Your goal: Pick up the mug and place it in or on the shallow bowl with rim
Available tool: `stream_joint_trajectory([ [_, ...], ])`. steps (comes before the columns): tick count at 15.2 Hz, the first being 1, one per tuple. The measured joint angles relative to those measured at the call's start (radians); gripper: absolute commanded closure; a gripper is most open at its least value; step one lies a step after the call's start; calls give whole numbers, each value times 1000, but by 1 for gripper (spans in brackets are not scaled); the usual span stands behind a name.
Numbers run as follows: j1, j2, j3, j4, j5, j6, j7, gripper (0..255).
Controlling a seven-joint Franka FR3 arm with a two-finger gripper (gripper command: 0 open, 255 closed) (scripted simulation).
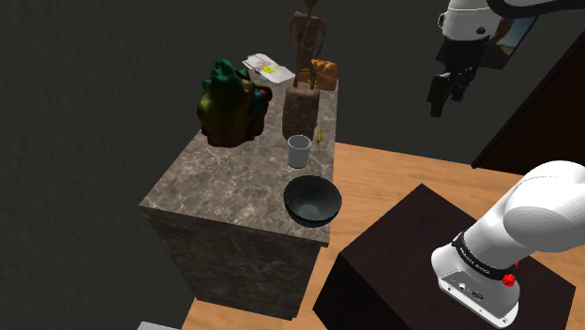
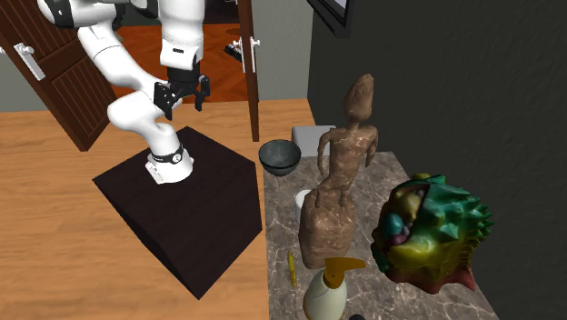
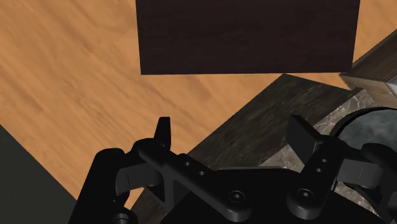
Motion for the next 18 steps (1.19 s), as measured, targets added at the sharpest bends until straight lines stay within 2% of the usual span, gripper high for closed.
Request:
stream_joint_trajectory([
  [3,2,30,8,-6,10,38,15,0],
  [13,21,307,74,-5,63,339,133,0],
  [18,24,494,105,75,64,461,190,0],
])
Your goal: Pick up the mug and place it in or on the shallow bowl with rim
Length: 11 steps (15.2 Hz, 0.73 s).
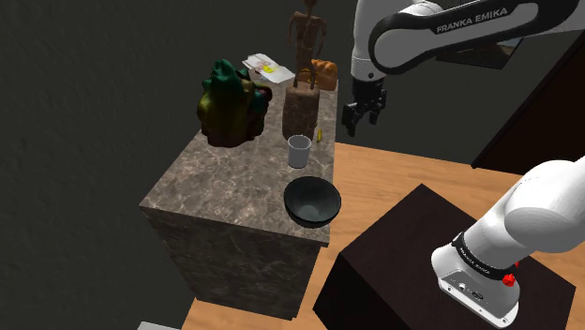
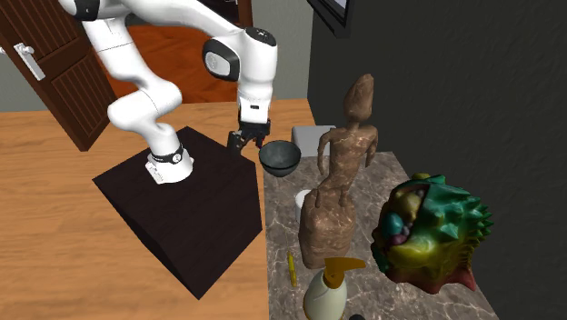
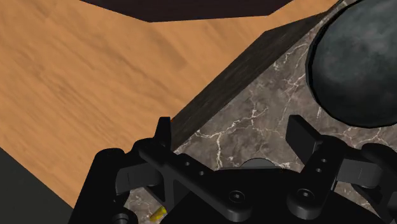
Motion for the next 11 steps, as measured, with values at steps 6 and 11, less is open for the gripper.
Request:
stream_joint_trajectory([
  [6,10,201,29,98,-15,121,68,0],
  [11,26,389,44,232,-46,190,125,0],
])
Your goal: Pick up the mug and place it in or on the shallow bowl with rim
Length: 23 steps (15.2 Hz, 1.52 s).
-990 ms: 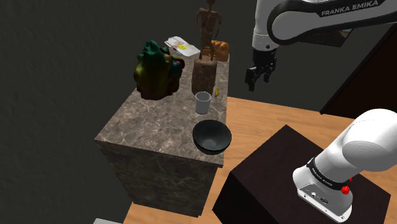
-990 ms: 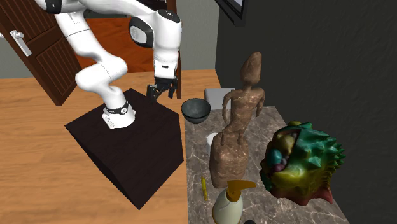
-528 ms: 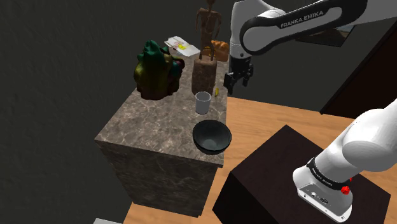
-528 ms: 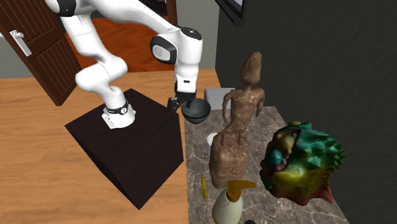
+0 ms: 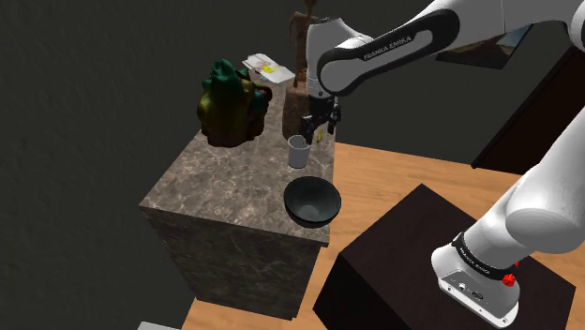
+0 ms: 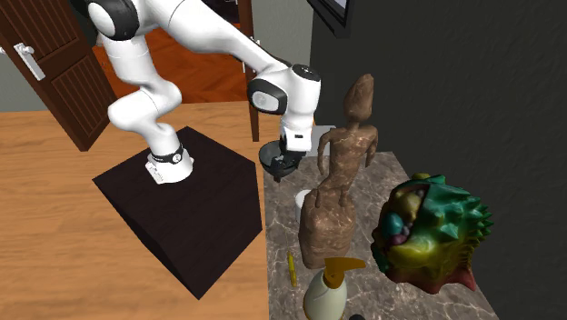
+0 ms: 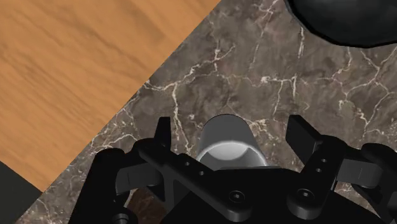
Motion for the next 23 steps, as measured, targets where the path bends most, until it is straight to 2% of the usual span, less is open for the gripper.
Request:
stream_joint_trajectory([
  [9,49,323,-4,289,-57,59,76,0],
  [16,52,385,-15,283,-73,128,84,0],
  [23,53,393,-16,283,-75,136,86,0],
])
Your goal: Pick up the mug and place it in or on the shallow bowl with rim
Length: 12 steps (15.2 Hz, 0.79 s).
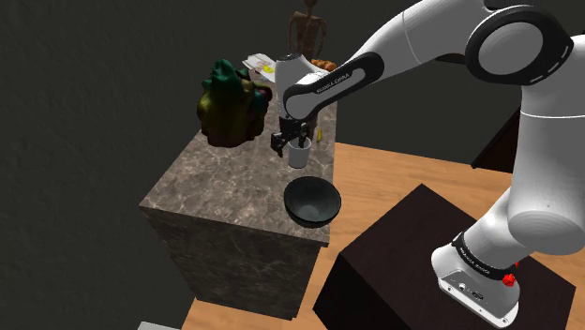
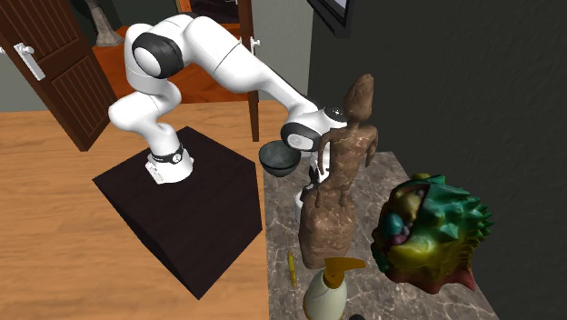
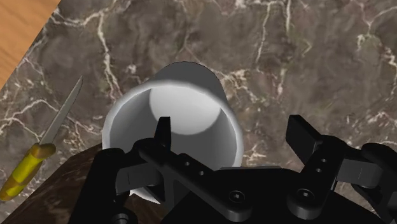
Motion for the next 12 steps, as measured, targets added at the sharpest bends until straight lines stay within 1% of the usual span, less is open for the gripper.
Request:
stream_joint_trajectory([
  [1,0,0,0,0,0,0,0,255],
  [12,0,-4,1,0,1,-5,-1,255],
])
